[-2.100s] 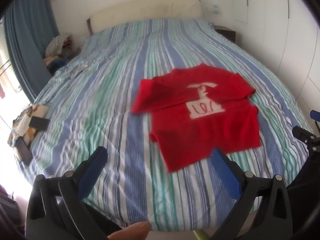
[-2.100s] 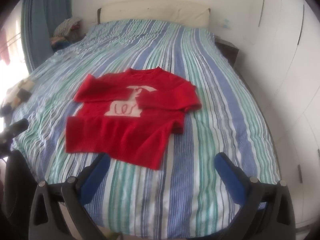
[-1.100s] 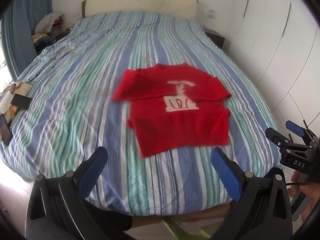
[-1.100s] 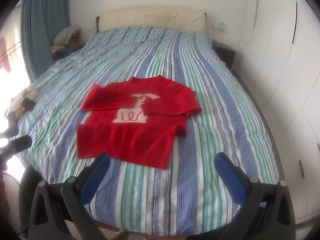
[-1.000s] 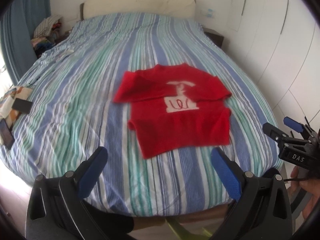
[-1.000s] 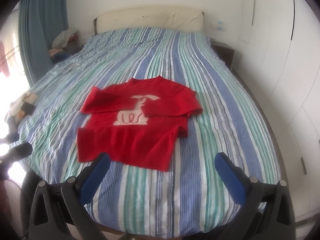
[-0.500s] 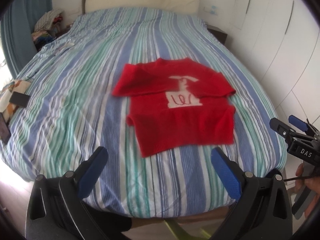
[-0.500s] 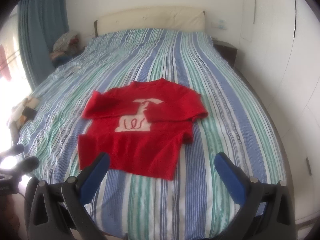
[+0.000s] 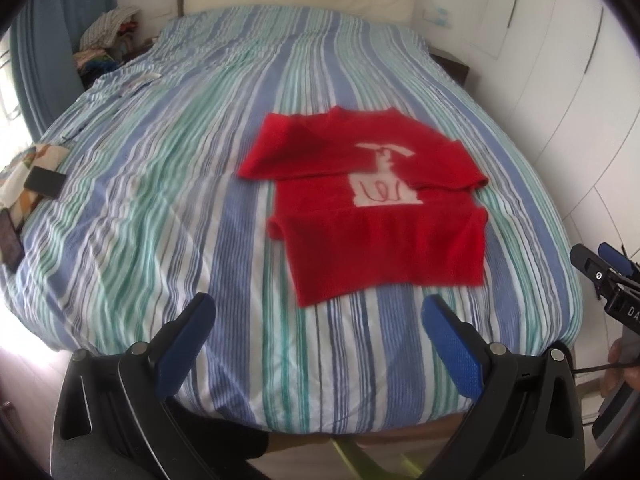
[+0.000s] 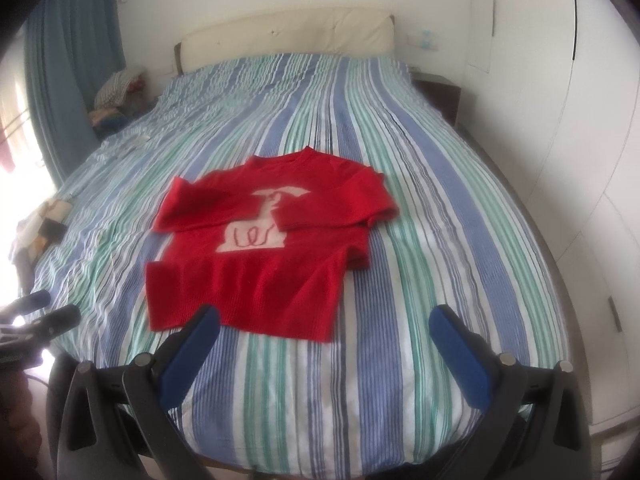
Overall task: Fold small clothes
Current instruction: 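Approach the red sweater on the bed with both tools open, then grasp the sweater hem with the left gripper while the right gripper grasps the hem too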
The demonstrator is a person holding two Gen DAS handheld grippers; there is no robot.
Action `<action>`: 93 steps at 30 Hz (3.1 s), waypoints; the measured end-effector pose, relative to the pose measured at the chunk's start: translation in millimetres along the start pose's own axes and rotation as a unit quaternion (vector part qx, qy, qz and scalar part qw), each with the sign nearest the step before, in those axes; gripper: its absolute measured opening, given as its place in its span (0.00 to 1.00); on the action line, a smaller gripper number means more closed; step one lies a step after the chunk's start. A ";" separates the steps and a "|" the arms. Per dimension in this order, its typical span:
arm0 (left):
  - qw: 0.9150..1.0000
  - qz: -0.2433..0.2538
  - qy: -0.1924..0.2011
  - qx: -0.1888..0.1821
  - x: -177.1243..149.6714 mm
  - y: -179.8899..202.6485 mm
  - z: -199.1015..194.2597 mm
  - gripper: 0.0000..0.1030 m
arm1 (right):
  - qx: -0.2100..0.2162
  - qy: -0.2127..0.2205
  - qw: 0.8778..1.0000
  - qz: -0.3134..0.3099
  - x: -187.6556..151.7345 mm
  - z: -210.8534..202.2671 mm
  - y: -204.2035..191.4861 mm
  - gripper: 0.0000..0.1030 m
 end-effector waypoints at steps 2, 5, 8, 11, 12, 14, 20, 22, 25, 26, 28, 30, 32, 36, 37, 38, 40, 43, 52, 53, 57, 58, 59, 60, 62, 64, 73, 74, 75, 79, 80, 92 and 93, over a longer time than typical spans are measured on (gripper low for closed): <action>1.000 -0.005 -0.002 -0.002 -0.4 -0.8 -0.5 1.00 | 0.000 0.001 1.000 -0.002 0.7 -0.2 -1.3 1.00; 1.000 -0.001 0.000 -0.003 0.8 1.4 -3.0 1.00 | 0.001 -0.003 1.000 -0.001 0.2 -0.2 -2.2 1.00; 1.000 0.007 0.003 0.001 2.5 5.0 -4.9 1.00 | 0.001 -0.014 1.000 0.002 -2.1 1.3 -4.2 1.00; 1.000 0.011 0.006 0.002 4.1 6.3 -5.5 1.00 | -0.003 -0.018 1.000 -0.008 -4.9 1.7 -8.8 1.00; 1.000 0.012 0.006 0.004 4.1 6.0 -5.4 1.00 | -0.005 -0.018 1.000 -0.013 -5.3 2.4 -10.4 1.00; 1.000 0.014 0.006 0.009 3.6 4.8 -4.6 1.00 | -0.008 -0.017 1.000 -0.022 -6.6 2.9 -14.1 1.00; 1.000 0.007 -0.005 0.016 -2.0 -2.2 1.6 1.00 | -0.002 -0.027 0.999 -0.035 -11.1 7.7 -23.3 1.00; 1.000 0.006 -0.007 0.019 -3.3 -3.8 2.6 1.00 | 0.000 -0.028 0.999 -0.038 -11.9 7.9 -25.6 1.00; 1.000 0.004 -0.009 0.021 -3.9 -5.5 3.7 1.00 | 0.001 -0.027 0.999 -0.042 -11.9 7.5 -27.6 1.00; 1.000 0.004 -0.010 0.021 -4.0 -6.2 3.6 1.00 | 0.001 -0.027 0.999 -0.043 -11.6 7.4 -27.9 1.00; 1.000 0.003 -0.010 0.021 -3.8 -6.6 3.8 1.00 | 0.000 -0.027 0.999 -0.043 -11.1 7.1 -28.2 1.00; 1.000 0.005 -0.013 0.020 -4.0 -6.7 3.9 1.00 | 0.001 -0.024 0.999 -0.043 -9.8 6.3 -27.4 1.00; 1.000 0.009 -0.014 0.020 -3.5 -4.8 4.2 1.00 | -0.002 -0.023 0.999 -0.043 -10.0 6.3 -26.0 1.00; 1.000 0.015 -0.015 0.022 -1.8 0.3 6.2 1.00 | -0.004 -0.031 0.999 -0.039 -12.0 10.9 -22.0 1.00; 0.999 0.015 -0.016 0.023 -1.8 1.1 7.2 1.00 | -0.004 -0.033 0.999 -0.039 -12.6 12.0 -21.2 1.00; 0.999 0.016 -0.018 0.023 -2.4 1.0 8.1 1.00 | -0.005 -0.035 0.999 -0.038 -12.6 12.3 -20.1 1.00; 0.999 0.015 -0.023 0.026 -4.2 0.4 11.5 1.00 | -0.006 -0.035 0.999 -0.039 -13.0 13.4 -19.0 1.00; 0.999 0.012 -0.030 0.027 -7.7 -1.6 15.7 1.00 | -0.007 -0.038 0.999 -0.038 -13.7 15.3 -17.8 1.00; 0.999 0.007 -0.041 0.034 -16.5 -6.8 22.3 1.00 | -0.008 -0.048 0.998 -0.039 -19.3 20.9 -17.9 1.00; 0.998 0.007 -0.042 0.035 -17.0 -7.5 23.1 1.00 | -0.008 -0.049 0.998 -0.039 -19.7 21.2 -17.8 1.00; 0.998 0.005 -0.045 0.038 -19.4 -10.0 25.1 1.00 | -0.009 -0.051 0.998 -0.039 -21.7 22.0 -17.4 1.00; 0.998 0.005 -0.046 0.039 -20.1 -10.7 25.9 1.00 | -0.009 -0.052 0.998 -0.039 -22.3 22.2 -17.6 1.00; 0.998 0.004 -0.047 0.039 -20.8 -11.5 27.2 1.00 | -0.009 -0.052 0.998 -0.039 -22.5 22.3 -17.3 1.00; 0.998 0.005 -0.048 0.038 -21.9 -13.3 29.0 1.00 | -0.009 -0.052 0.998 -0.039 -22.5 22.3 -17.3 1.00; 0.998 0.004 -0.049 0.041 -24.8 -20.7 35.9 1.00 | -0.010 -0.051 0.998 -0.040 -23.0 23.3 -16.4 1.00; 0.997 -0.007 -0.055 0.045 -30.8 -35.3 46.7 1.00 | -0.008 -0.047 0.998 -0.044 -24.2 27.3 -12.1 1.00; 0.990 -0.056 -0.115 -0.053 -48.6 -49.9 125.1 0.98 | -0.024 -0.082 0.995 -0.050 -43.5 97.5 38.9 1.00; 0.990 -0.052 -0.112 -0.067 -45.8 -43.9 134.3 0.98 | -0.005 -0.101 0.994 -0.037 -46.1 110.4 38.2 1.00; 0.990 -0.051 -0.109 -0.072 -43.2 -40.2 143.4 0.98 | 0.020 -0.117 0.993 -0.023 -47.7 123.1 36.2 1.00; 0.990 -0.061 -0.107 -0.072 -36.1 -37.8 175.5 0.70 | 0.085 -0.134 0.987 0.036 -47.8 175.6 33.7 0.99; 0.988 -0.069 -0.106 -0.084 -34.9 -38.1 180.5 0.65 | 0.106 -0.143 0.983 0.048 -48.3 187.9 33.2 0.98; 0.978 -0.011 -0.115 -0.175 -56.8 -37.2 94.7 0.02 | 0.239 -0.222 0.944 0.047 -50.9 114.2 49.2 0.06; 0.979 0.001 -0.124 -0.162 -62.8 -36.3 91.7 0.02 | 0.237 -0.233 0.942 0.053 -55.4 107.4 51.7 0.06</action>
Point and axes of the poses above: each gripper's, at about its wrist camera, not at the fingertips, and z roughly the way its jaws point, y to its right, x to its top, the point moved 5 cm from there along z, roughly the way its jaws point, and after that the axes turned 9 degrees about z, right-handed, at the moved point
